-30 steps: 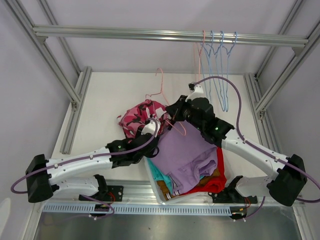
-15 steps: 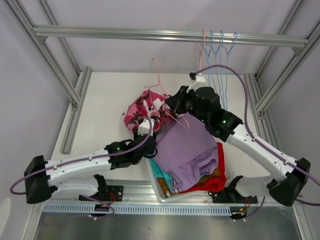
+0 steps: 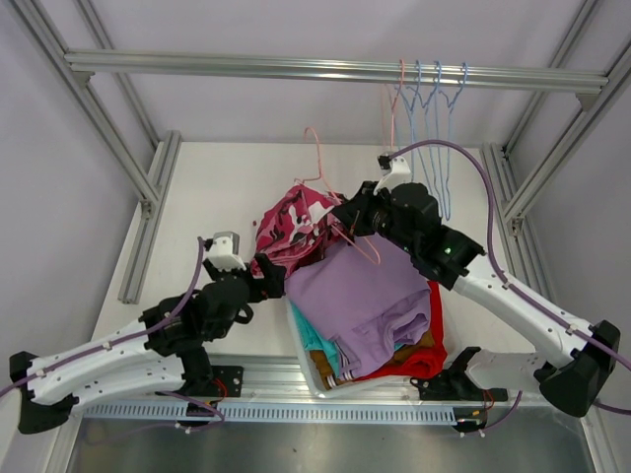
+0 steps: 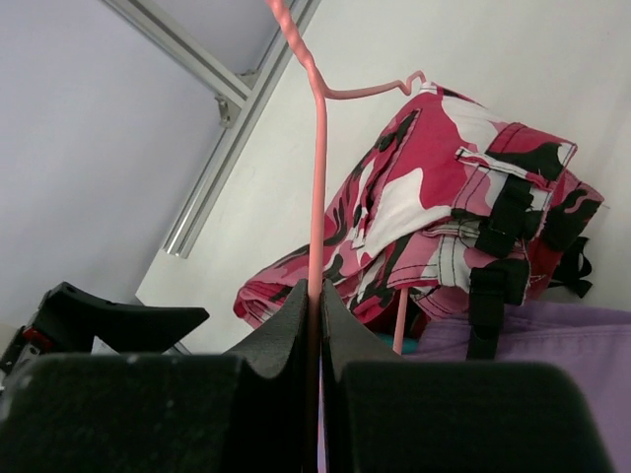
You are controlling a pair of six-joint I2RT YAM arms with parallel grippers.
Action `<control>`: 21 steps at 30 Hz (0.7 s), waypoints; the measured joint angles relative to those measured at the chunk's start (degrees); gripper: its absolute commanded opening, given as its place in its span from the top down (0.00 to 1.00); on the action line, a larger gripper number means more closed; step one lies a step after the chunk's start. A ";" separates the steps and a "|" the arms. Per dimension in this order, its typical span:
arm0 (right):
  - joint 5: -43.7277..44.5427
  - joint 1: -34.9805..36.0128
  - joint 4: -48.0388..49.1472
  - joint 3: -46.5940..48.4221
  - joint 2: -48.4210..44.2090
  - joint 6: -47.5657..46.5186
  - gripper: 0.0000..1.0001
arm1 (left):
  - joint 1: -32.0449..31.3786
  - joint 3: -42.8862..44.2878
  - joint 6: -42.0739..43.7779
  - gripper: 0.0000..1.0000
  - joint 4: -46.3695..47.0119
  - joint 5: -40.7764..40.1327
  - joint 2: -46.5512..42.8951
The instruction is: Remove the trousers from the hanger
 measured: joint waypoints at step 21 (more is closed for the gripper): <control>-0.11 -0.02 2.19 -3.54 -1.84 -1.09 1.00 | 5.09 -10.91 -32.48 0.01 4.74 6.01 -3.89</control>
